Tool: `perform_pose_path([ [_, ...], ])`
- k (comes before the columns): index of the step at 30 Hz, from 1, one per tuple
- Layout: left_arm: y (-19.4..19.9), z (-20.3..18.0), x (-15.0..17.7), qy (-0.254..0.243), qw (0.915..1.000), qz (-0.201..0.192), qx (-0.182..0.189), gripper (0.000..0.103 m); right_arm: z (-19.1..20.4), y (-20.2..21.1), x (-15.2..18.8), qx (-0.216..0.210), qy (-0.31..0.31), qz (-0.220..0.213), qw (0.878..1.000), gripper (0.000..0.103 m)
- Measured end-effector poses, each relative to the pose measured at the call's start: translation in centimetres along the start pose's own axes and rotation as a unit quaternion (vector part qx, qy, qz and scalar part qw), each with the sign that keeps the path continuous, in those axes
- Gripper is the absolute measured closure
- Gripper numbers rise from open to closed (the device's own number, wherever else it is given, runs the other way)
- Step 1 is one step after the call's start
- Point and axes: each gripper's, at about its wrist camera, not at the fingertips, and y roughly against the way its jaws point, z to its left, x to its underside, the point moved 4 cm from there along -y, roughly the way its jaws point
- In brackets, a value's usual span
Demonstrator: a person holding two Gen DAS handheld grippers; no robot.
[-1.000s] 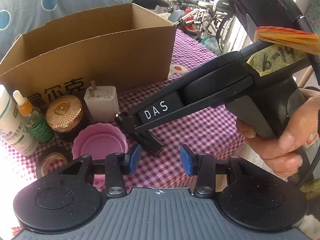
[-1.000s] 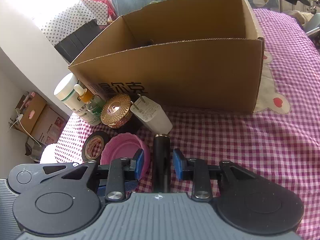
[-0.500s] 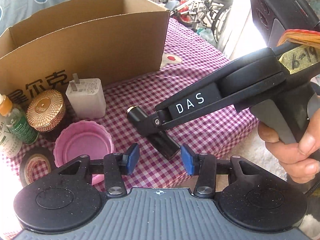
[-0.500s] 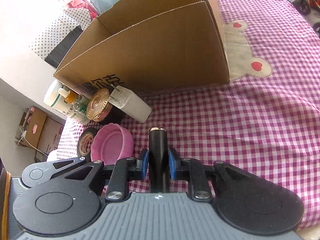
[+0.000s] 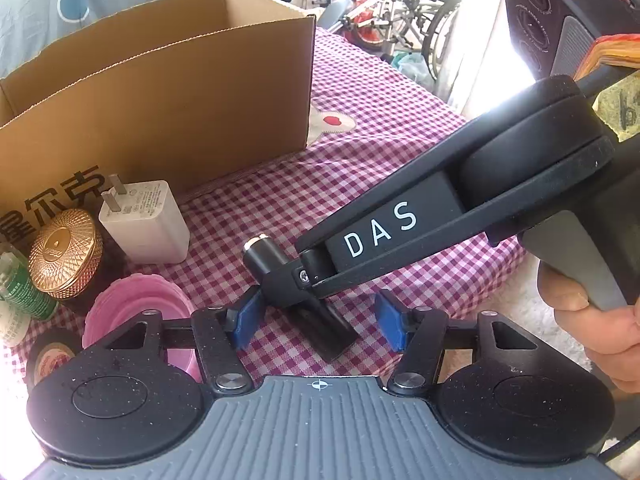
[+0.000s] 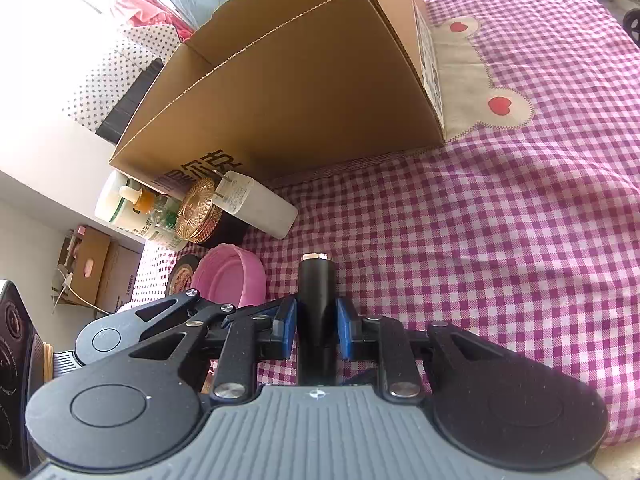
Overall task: Organize rigid objects
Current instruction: 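Carry the black cylinder with the right gripper into the box and release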
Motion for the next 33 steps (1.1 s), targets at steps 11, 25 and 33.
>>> perform_pose_path([
  [11, 2.0, 0.4, -0.9, 0.011, 0.9991, -0.041, -0.008, 0.043, 1.1, 0.9, 0.0, -0.021, -0.008, -0.024, 0.999, 0.079],
  [25, 12.0, 7.3, -9.3, -0.006, 0.9792, -0.157, -0.129, 0.043, 14.4, 4.6, -11.6, -0.094, 0.114, -0.105, 0.983, 0.079],
  [33, 6.8, 16.3, -12.4, 0.058, 0.9918, -0.023, -0.111, 0.043, 14.0, -4.5, -20.4, -0.109, 0.058, 0.016, 0.992, 0.079],
])
